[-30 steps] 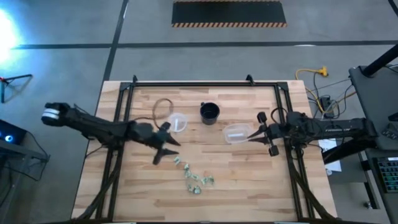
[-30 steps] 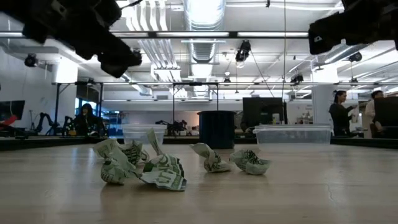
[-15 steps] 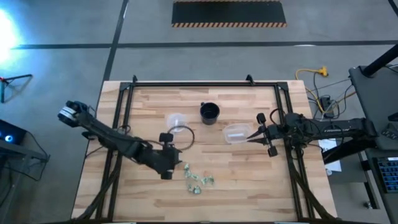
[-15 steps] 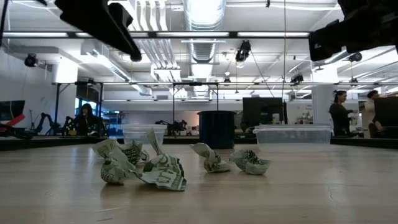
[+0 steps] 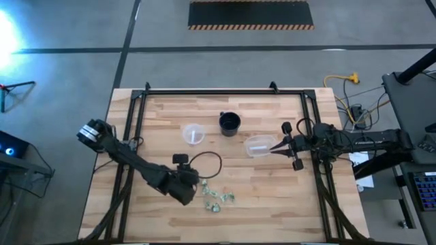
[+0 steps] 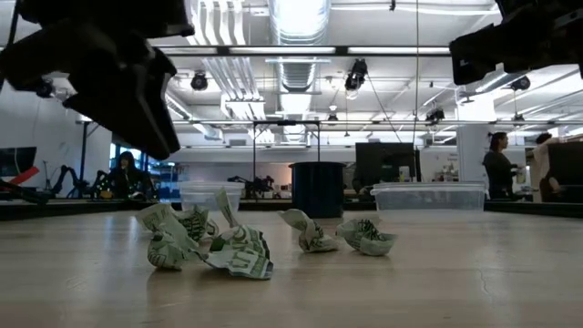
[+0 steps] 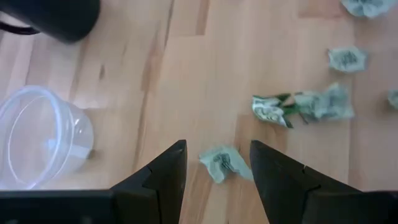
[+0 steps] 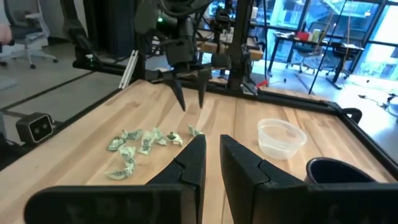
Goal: Pick and place items into bin
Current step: Put the stevia packet into the left transparent bin
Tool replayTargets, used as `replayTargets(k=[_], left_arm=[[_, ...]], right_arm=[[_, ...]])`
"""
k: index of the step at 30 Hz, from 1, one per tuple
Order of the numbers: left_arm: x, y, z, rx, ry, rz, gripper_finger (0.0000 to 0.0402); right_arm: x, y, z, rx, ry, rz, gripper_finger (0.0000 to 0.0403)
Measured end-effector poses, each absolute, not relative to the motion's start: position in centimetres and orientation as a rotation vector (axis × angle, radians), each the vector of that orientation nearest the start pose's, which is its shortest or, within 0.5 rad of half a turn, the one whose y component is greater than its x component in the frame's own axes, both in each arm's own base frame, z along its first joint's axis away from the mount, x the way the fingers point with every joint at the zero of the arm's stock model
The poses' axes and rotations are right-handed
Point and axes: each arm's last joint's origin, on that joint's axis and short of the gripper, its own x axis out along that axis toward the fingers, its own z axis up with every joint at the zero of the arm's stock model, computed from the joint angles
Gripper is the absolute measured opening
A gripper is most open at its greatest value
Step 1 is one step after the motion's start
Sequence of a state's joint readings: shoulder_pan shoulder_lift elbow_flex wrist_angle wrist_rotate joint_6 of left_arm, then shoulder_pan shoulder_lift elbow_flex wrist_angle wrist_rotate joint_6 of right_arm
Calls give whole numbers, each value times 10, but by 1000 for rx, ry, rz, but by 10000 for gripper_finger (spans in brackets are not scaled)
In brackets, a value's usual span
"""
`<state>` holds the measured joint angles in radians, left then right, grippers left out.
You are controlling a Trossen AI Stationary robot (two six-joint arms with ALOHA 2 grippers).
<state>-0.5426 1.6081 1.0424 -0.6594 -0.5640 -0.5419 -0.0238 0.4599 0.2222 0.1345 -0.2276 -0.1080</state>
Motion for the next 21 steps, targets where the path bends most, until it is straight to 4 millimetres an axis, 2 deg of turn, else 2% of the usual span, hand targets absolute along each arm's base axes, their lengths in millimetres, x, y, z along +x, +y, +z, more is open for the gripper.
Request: replayTargets(k=[4,12,21], left_arm=[[266,-142,202,123,966,307,160],[264,-139,187,112,1004,352,160],[269,-143,170,120,1032,353,160]], right_arm=[[131,3,211,-105,91,210,38],[131,5,211,-95,92,233,38],[131,8,211,-93,87,254,38]])
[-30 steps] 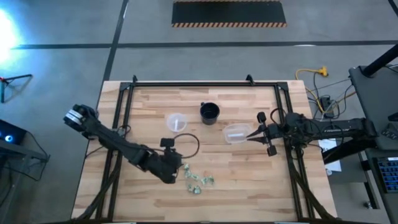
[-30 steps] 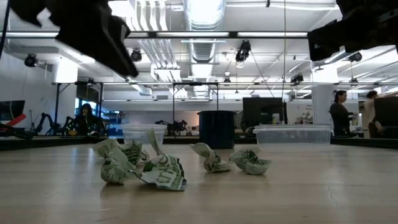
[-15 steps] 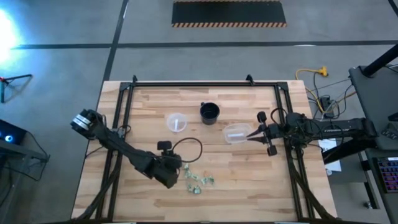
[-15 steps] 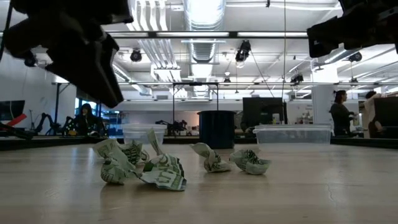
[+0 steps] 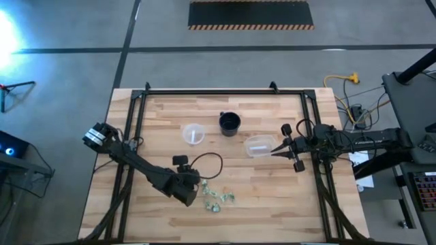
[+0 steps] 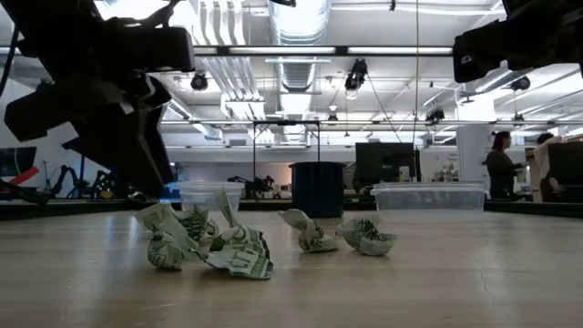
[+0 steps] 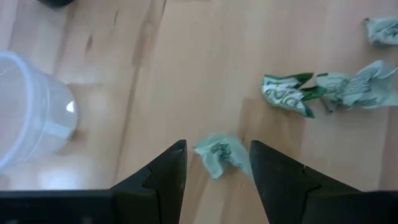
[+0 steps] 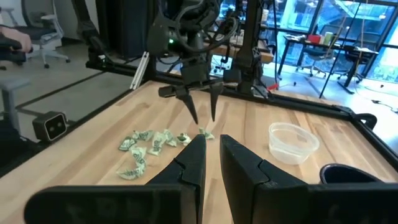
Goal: Pick and place items into bin
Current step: Put the stevia packet into the left transparent bin
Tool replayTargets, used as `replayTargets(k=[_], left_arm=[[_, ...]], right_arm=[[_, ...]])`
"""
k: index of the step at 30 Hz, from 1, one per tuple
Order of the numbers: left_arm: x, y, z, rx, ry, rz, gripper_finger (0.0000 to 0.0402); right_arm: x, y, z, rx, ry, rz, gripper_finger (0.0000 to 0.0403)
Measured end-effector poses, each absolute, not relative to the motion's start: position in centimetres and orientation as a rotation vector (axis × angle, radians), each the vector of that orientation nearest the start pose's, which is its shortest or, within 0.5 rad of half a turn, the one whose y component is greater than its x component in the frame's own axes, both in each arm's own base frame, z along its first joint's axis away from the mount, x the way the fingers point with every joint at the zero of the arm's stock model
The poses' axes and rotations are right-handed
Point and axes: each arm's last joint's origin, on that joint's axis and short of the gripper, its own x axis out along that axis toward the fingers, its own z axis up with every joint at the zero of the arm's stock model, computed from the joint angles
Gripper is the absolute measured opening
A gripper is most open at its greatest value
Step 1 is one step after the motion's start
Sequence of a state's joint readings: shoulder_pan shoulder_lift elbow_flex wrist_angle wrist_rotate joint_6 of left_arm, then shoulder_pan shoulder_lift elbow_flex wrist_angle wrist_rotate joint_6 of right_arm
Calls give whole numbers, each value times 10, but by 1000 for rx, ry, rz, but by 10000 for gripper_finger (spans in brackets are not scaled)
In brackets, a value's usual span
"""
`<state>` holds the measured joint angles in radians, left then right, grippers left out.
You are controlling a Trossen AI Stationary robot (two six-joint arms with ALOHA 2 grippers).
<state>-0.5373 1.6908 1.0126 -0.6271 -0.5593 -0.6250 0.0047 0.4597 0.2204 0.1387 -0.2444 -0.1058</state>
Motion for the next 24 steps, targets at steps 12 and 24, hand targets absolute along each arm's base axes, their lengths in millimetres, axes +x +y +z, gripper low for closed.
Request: replayTargets(k=[12,24], left_arm=[[271,-144,163,88,1033,354,160],[274,-146,151,111,1048,369,155]], right_arm=[[131,10,211,-67,89,271,38],[131,12,211,-68,88,277,38]])
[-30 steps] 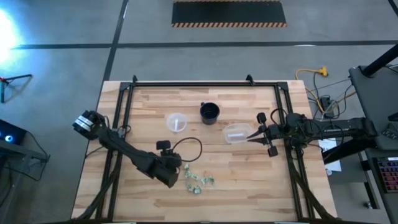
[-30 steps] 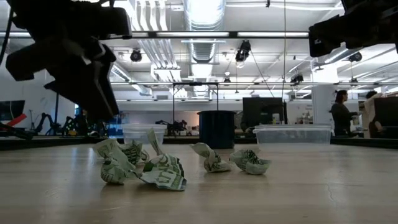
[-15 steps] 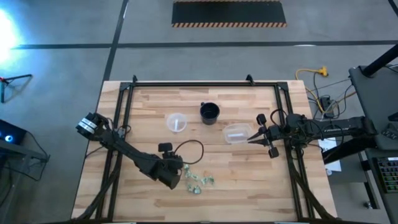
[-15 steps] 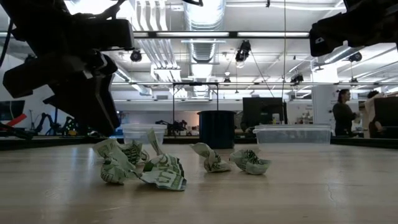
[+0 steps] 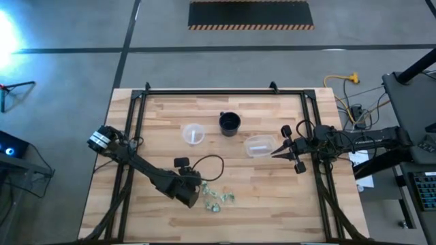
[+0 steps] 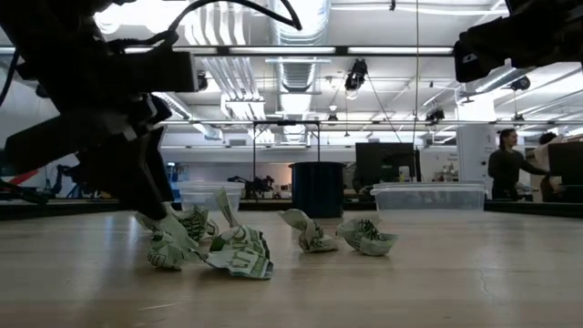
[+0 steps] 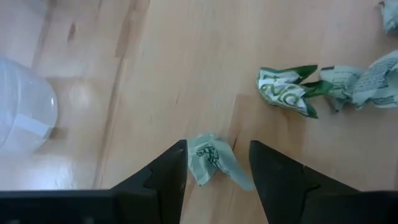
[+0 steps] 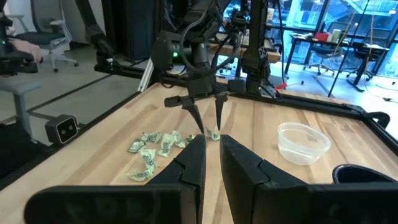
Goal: Pick and place items into bin
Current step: Put the stevia packet into the left transparent bin
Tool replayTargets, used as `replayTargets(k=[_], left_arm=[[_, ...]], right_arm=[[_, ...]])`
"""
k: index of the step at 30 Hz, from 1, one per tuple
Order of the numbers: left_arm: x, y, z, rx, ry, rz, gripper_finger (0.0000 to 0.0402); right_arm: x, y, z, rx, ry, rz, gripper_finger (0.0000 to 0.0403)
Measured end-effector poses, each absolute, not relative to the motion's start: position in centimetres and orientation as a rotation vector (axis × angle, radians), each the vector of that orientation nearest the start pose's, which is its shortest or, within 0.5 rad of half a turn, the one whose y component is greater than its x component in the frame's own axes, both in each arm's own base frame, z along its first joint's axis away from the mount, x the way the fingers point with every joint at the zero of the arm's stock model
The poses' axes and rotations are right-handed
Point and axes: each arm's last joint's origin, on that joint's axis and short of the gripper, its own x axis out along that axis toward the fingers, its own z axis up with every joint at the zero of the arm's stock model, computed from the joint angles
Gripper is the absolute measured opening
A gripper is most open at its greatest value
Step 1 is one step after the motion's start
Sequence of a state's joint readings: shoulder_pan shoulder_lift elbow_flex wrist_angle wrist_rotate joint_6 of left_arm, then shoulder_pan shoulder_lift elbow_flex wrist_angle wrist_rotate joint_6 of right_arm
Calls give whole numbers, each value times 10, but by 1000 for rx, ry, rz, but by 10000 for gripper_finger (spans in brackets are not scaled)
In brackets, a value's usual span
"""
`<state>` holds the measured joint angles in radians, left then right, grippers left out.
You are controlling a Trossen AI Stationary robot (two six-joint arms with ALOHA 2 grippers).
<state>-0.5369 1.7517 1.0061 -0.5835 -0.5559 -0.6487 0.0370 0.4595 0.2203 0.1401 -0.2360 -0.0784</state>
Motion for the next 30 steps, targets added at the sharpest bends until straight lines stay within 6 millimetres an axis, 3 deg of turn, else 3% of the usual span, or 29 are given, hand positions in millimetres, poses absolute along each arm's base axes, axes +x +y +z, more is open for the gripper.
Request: replayTargets(k=[9,22,30], left_arm=[[275,-146,150,112,1054,367,99],[275,-146,145,121,1066,374,87],[275,-146,145,125,1066,376,12]], right_arm=[[131,12,211,-64,89,276,38],[131,12,211,-56,90,276,38],[131,12,211,-56,90,276,38]])
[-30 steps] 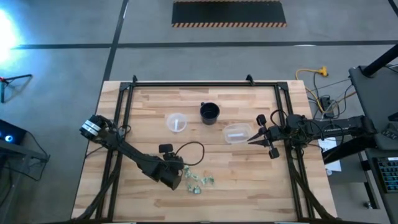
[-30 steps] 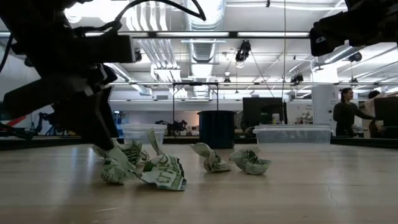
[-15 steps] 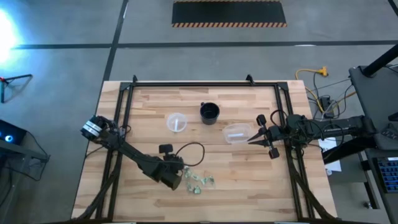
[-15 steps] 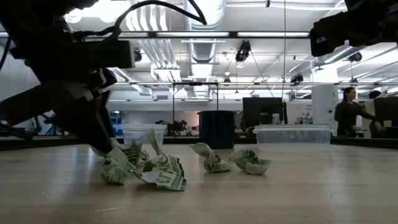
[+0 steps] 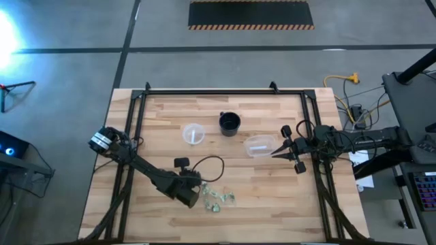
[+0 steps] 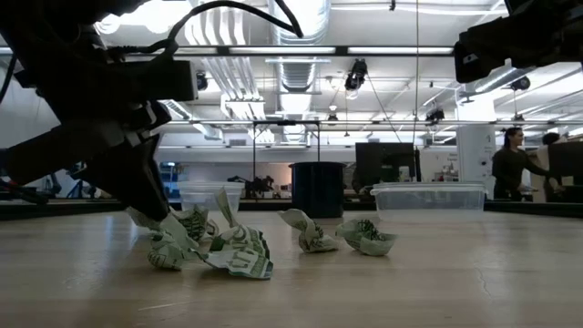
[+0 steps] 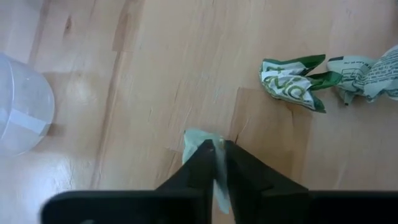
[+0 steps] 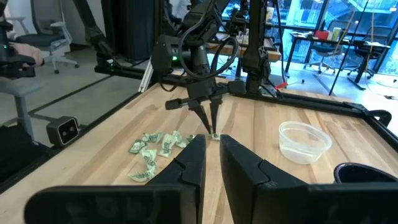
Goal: Pick and place items into bin
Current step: Put the stevia packet into the left transparent bin
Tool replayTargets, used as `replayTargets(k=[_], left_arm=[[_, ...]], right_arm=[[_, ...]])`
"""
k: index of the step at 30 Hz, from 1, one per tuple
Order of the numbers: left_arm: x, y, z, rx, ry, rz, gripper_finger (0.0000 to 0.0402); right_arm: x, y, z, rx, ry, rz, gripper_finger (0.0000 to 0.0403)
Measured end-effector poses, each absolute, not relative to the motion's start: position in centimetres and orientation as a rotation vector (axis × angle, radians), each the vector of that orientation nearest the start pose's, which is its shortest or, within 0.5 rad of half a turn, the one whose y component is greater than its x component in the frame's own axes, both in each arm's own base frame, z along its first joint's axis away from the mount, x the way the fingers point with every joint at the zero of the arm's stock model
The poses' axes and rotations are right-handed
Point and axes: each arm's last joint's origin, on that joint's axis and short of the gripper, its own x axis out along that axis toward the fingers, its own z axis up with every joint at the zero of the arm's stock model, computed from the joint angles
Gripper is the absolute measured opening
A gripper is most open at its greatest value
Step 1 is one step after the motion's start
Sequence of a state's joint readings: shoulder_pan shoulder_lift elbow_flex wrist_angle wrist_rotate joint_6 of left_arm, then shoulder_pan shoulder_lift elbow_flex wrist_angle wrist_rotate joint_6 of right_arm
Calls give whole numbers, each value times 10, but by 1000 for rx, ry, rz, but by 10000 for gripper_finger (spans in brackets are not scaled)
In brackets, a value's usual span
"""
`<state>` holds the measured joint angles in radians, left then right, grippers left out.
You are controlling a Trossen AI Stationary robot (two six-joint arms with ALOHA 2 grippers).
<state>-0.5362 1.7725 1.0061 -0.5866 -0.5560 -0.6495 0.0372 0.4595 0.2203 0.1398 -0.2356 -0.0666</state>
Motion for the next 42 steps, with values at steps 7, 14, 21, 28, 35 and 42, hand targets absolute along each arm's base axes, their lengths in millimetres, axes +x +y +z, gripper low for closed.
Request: replayTargets(k=[7,14,21,28,35,42], left_arm=[[273,-144,148,158,1074,399,1],[268,-135,175,234,1023,474,0],[259,-104,214,334,909,550,0],[249,-55,243,353,892,586,0],[241,-21,246,289,781,514,0],[233,1,224,221,777,498,0]], right_arm=[[131,12,211,-56,90,276,38],[131,12,211,-56,90,276,38],[131,12,212,-49,85,275,38],[131,12,212,-42,87,275,38],[131,12,212,-43,87,275,38],[131,12,211,-48,88,275,38]])
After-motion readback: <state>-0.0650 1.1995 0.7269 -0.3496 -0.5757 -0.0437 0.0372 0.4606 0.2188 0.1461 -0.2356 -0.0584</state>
